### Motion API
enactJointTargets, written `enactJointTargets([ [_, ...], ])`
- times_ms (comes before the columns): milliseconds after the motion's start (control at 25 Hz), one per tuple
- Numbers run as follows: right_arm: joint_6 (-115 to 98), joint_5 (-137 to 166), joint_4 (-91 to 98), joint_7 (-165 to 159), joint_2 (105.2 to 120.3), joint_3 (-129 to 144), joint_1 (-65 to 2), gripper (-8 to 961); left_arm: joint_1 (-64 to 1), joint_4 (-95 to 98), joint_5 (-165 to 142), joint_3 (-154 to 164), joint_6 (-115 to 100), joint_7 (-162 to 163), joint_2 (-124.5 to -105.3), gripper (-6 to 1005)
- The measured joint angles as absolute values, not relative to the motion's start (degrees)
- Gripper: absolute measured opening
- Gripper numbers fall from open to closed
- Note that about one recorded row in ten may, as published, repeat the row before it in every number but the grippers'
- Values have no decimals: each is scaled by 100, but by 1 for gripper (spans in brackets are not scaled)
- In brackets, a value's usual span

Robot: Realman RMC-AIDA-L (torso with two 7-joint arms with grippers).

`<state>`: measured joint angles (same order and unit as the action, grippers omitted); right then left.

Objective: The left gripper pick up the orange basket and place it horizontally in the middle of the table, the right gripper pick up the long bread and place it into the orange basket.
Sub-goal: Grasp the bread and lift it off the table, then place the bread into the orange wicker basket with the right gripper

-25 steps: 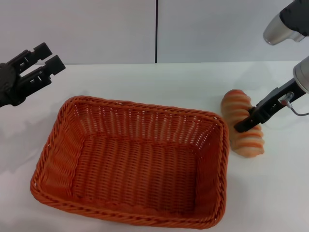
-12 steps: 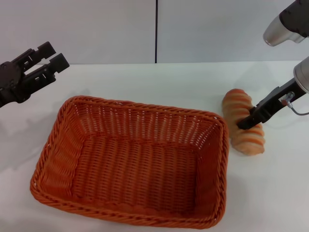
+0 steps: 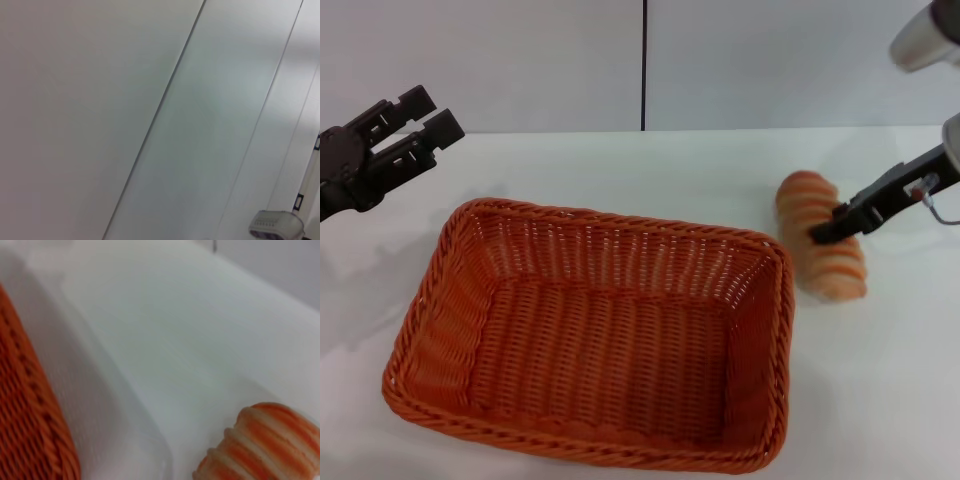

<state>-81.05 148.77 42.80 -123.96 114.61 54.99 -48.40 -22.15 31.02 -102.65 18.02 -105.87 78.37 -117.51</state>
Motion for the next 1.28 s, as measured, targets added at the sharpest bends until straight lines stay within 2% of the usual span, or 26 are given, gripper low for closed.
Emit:
enactJointTargets([
  [120,-8149,14389,4548,-12416,11340,5306,-4574,453,-2211,3091,-10239,1802,-10586,7835,-11746,788],
  [240,-8226,14250,4849,-12415,11303,5017,-4399,427,-2210,3077,-10234,1802,-10587,7834,-11738,788],
  [480,-8360,13778,5520,-12388,11302,4611,-4056,369,-2211,3058,-10230,1802,-10593,7822,-11727,788],
  [640,-8817,12429,6235,-12178,11267,4580,-3689,329,-2221,3058,-10224,1802,-10594,7836,-11719,787],
  [760,-9126,11840,6394,-12031,11272,4604,-3661,315,-2248,3058,-10222,1802,-10591,7838,-11717,787],
  [960,-10082,10801,6153,-11725,11346,4821,-3970,293,-2320,3058,-10250,1802,-10587,7832,-11715,787],
  [1040,-10468,10739,5871,-11633,11450,5047,-4247,284,-2327,3058,-10253,1802,-10573,7822,-11715,787],
  [1280,-10705,10816,5558,-11566,11555,5717,-4553,246,-2332,3058,-10227,1802,-10513,7808,-11715,786],
])
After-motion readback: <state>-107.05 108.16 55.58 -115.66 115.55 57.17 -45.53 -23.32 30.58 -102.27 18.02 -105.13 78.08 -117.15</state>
